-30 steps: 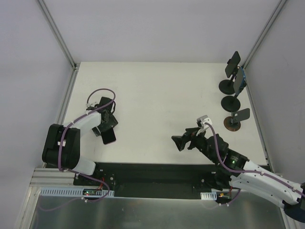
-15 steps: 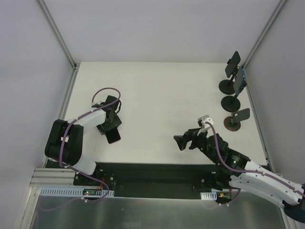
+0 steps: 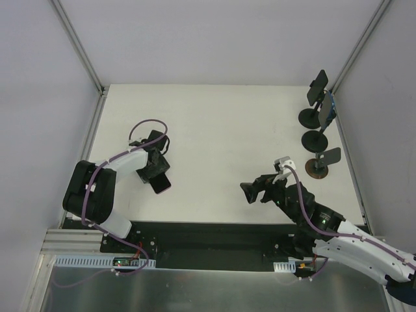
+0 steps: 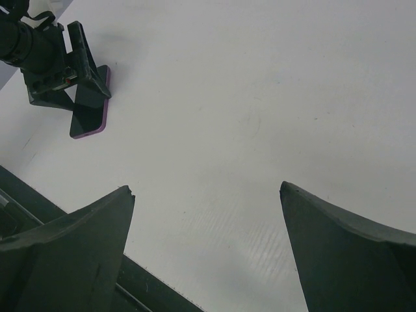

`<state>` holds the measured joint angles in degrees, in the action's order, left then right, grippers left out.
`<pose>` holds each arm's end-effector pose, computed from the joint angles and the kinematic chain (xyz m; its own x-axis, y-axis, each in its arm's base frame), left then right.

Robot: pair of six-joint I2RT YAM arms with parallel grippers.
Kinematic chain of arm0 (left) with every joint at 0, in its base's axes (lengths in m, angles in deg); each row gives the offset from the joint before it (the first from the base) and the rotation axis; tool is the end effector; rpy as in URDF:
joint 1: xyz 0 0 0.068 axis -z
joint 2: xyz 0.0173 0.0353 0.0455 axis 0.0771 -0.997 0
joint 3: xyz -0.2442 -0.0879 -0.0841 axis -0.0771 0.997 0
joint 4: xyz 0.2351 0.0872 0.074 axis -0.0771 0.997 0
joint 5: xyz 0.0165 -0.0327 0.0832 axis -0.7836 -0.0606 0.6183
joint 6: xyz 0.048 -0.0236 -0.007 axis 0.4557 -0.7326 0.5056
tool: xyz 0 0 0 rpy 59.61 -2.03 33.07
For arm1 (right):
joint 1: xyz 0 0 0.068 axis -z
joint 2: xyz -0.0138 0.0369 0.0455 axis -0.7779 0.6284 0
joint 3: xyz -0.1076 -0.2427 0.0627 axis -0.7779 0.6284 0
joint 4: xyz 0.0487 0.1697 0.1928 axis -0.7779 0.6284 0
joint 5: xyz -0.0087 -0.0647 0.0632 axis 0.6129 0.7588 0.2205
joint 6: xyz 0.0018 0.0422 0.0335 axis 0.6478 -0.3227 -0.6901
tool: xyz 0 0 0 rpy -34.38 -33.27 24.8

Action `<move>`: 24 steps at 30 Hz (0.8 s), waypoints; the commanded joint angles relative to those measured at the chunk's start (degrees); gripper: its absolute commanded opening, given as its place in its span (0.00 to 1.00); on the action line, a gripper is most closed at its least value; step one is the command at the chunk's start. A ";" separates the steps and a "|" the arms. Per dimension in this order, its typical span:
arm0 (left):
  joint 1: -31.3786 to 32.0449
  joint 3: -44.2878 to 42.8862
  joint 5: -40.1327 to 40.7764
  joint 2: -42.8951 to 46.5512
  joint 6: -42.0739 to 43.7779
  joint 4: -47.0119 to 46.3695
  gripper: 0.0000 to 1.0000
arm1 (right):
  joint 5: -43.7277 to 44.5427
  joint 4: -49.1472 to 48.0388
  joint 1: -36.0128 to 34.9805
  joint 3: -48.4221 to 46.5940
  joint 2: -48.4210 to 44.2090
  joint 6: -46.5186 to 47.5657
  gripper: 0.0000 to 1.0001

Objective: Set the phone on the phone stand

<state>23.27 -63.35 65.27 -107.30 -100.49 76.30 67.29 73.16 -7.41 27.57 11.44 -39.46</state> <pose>0.2669 -0.0811 0.1626 -0.7116 -0.5641 -0.4189 -0.5627 0.8145 -0.1409 0.0818 0.1074 0.2557 -0.1665 -0.0277 -0.9857 -0.5752 0.8146 0.0743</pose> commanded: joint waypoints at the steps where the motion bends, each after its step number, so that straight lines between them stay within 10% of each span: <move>1: 1.27 2.72 -2.74 -2.24 -1.62 2.62 0.57 | 2.02 -0.20 0.29 -2.06 -1.55 0.27 0.96; 9: 3.91 6.24 -2.92 4.26 2.87 -3.44 0.00 | 5.71 12.18 1.52 -8.56 3.19 -0.42 0.96; 16: 7.60 8.34 -3.80 9.53 6.29 -7.04 0.00 | -6.39 15.98 8.46 -12.08 12.24 -4.20 0.96; 24: 12.17 11.60 -11.44 22.61 17.54 -14.78 0.00 | -45.68 8.53 23.13 -12.35 26.57 -10.70 0.97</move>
<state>33.79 -52.44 58.32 -91.41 -90.04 67.12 44.39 87.06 10.51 15.68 35.18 -44.51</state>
